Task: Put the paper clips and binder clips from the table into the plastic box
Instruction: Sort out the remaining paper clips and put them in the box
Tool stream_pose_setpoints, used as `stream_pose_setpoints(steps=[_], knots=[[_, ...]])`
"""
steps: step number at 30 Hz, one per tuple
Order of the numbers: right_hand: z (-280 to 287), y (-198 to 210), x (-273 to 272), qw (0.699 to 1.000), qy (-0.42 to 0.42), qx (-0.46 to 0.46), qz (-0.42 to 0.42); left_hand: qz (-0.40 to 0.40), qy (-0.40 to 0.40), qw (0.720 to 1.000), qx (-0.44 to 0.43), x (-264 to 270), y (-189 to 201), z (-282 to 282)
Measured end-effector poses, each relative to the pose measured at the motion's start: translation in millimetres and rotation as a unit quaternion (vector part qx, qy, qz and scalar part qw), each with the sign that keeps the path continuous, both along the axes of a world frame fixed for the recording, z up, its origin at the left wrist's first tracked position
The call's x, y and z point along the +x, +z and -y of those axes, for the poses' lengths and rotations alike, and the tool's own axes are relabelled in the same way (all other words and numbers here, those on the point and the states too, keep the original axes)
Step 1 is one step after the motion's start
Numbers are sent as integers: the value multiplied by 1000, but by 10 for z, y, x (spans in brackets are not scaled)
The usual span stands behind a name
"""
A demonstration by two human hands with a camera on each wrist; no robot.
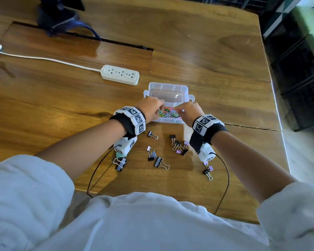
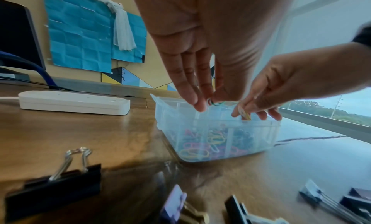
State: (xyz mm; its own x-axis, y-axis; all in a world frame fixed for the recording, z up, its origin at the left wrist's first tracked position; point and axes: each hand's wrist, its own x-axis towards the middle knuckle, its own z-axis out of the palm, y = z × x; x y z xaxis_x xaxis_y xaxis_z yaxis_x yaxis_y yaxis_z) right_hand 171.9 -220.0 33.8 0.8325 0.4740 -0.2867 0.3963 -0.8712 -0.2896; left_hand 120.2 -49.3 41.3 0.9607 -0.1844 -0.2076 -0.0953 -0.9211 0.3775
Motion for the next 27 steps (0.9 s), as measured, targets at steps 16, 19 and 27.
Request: stream_pose_setpoints(steps=[16,19,27], knots=[[204,-99,-562,989,145,20,27,18,15,999,-45,33,-246,18],[155,-149,-674,986,165,2,-30,30,-43,997,-62,-184,-197,-27],[-41,-215,-1000,979,179,-12,-98,-202,-136,969,42,-695,-229,-55]])
